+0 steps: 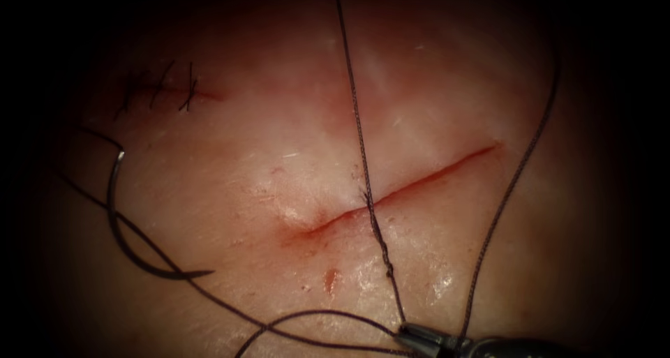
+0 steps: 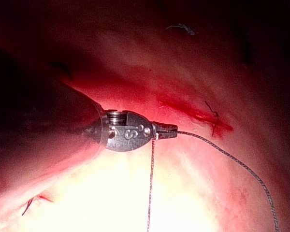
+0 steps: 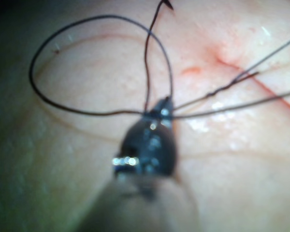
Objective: Wound Closure
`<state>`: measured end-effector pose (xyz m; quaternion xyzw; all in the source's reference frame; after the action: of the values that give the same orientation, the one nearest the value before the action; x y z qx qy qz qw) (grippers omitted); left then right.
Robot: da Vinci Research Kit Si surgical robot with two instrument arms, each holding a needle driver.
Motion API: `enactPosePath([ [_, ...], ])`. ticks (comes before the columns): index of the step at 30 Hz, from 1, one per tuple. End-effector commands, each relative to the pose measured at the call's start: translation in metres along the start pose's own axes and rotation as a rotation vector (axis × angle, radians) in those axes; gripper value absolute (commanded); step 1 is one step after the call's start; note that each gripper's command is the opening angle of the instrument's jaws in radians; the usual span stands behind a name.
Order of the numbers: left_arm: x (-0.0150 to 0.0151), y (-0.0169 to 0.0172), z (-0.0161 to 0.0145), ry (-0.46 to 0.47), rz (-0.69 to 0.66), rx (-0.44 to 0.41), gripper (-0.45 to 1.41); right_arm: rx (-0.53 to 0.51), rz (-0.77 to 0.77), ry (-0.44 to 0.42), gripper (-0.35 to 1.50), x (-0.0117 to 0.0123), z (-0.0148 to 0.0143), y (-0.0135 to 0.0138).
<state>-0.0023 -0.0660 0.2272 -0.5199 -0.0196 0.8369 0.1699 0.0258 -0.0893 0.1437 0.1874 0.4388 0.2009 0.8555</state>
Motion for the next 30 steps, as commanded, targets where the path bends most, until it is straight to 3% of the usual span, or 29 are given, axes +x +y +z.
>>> enactPosePath([
  [1,0.0004,0.0007,0.0005,0.012,0.001,-0.008,-0.45,0.01,-0.001,-0.001,0.02,-0.0004,0.0009,-0.0008],
  [4,0.002,0.0015,0.0001,0.023,0.002,-0.021,-0.45,0.03,-0.012,-0.005,0.32,-0.0004,0.0004,-0.0005],
  [7,0.0039,0.0024,-0.0002,0.032,0.008,-0.034,-0.45,0.026,-0.024,-0.004,0.93,-0.0002,-0.0004,-0.0003],
  [10,0.005,0.0029,-0.0005,0.035,0.016,-0.039,-0.45,0.038,-0.017,-0.004,1.11,0.0004,-0.002,-0.0001],
  [16,0.0059,0.0032,-0.0008,0.036,0.019,-0.042,-0.45,0.092,-0.006,0.003,1.08,0.0016,-0.0055,0.0008],
  [18,0.006,0.0038,-0.0008,0.036,0.026,-0.042,-0.45,0.125,-0.005,0.004,1.0,0.0022,-0.0075,0.0025],
  [20,0.0057,0.0048,-0.0007,0.036,0.033,-0.042,-0.45,0.127,-0.025,-0.034,0.98,0.0019,-0.008,0.0057],
  [21,0.0057,0.0048,-0.0007,0.036,0.033,-0.042,-0.45,0.127,-0.025,-0.034,0.98,0.0019,-0.008,0.0057],
  [26,0.0048,0.0062,-0.0011,0.042,0.046,-0.043,-0.45,-0.044,-0.058,-0.084,0.91,0.0008,-0.0075,0.0124],
  [27,0.0047,0.0064,-0.0013,0.043,0.049,-0.045,-0.45,-0.084,-0.074,-0.114,0.88,0.0009,-0.0074,0.015],
  [30,0.0046,0.0066,-0.0017,0.049,0.05,-0.045,-0.45,-0.099,-0.078,-0.121,0.86,0.0011,-0.0071,0.0171],
])
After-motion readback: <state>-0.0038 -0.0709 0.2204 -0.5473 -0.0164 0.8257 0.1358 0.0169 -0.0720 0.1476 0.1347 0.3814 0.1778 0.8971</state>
